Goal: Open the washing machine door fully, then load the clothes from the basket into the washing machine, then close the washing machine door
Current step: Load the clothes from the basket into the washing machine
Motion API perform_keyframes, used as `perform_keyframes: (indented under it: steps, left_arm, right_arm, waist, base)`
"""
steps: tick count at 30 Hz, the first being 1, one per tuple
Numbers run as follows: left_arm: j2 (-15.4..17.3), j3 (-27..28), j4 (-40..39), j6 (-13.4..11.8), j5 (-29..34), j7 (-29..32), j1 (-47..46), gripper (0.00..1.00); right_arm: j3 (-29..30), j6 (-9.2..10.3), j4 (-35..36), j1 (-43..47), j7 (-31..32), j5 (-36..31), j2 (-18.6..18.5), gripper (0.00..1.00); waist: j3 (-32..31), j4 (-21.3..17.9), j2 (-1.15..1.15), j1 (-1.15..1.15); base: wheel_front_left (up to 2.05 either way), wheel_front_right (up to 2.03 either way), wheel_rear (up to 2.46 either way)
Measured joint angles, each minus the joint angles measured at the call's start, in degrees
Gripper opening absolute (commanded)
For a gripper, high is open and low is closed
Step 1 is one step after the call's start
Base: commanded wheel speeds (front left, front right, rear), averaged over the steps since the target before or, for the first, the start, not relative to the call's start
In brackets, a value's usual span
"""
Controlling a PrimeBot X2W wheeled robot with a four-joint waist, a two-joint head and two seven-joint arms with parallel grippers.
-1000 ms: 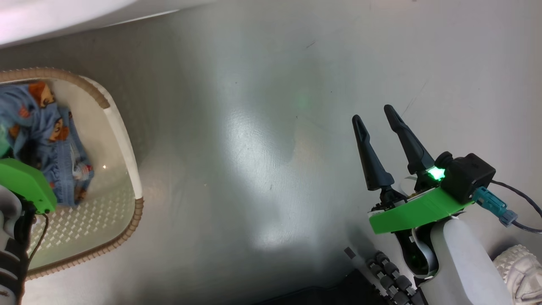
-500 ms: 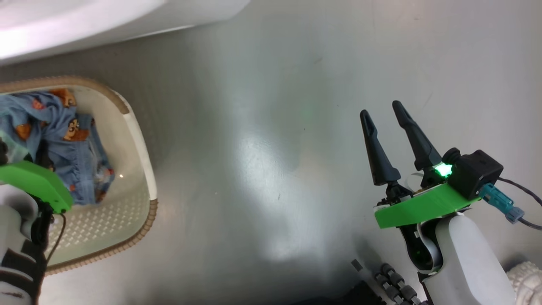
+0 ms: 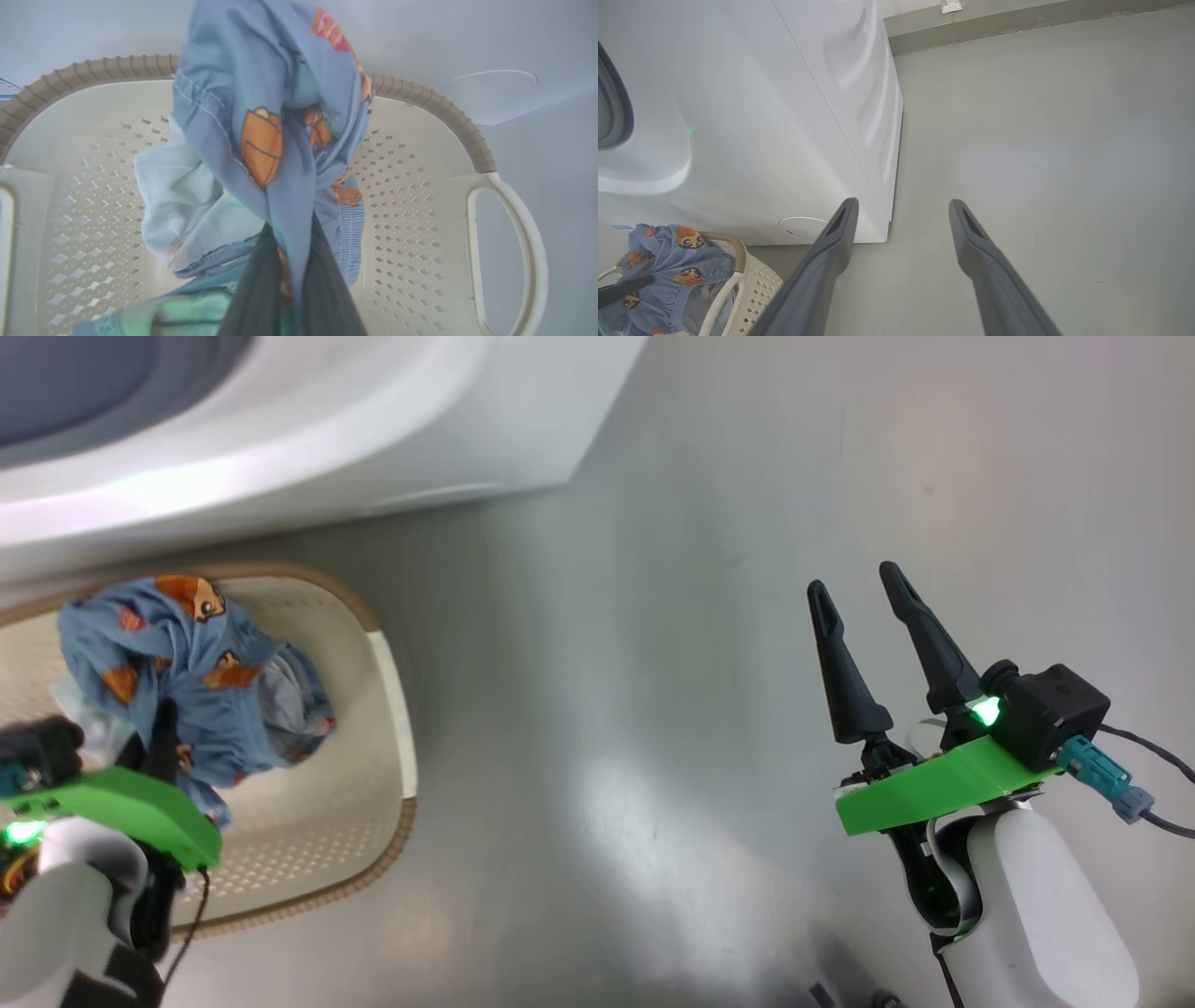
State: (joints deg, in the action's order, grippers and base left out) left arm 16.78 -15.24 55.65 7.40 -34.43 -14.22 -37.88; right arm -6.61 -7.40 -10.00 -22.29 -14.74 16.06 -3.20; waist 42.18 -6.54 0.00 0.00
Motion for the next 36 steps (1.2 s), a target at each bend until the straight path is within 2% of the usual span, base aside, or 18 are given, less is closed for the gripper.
perform_keyframes:
  steps: [5, 18, 25, 36]
  left_arm:
    - [-1.24, 3.83, -5.82, 0.0, 2.68, 0.0, 5.53, 0.0]
    - [-7.12, 11.62, -19.72, 0.0, 9.78, 0.0, 15.58, 0.0]
    - [-9.37, 13.27, -26.43, 0.0, 12.03, 0.0, 20.62, 0.0]
    - [-10.53, 15.11, -34.71, 0.0, 14.52, 0.0, 26.96, 0.0]
  right_arm:
    - [0.14, 0.0, -0.78, 0.55, 0.0, -0.31, -0.01, 1.0]
    - [1.58, 0.0, -3.07, 3.76, 0.0, -1.47, -0.08, 1.0]
    - [1.92, 0.0, -4.23, 6.14, 0.01, -1.87, -0.09, 1.0]
    - [2.05, 0.0, -5.52, 9.5, 0.01, -1.88, -0.03, 1.0]
  waist:
    - [-3.81, 1.64, 0.0, 0.0]
    - [-13.75, 5.54, 0.0, 0.0]
    - [-19.63, 6.97, 0.0, 0.0]
    - [-27.46, 8.01, 0.0, 0.0]
  base:
    - [0.0, 0.0, 0.0]
    - [0.0, 0.0, 0.0]
    - [0.0, 0.0, 0.0]
    - [0.0, 0.0, 0.0]
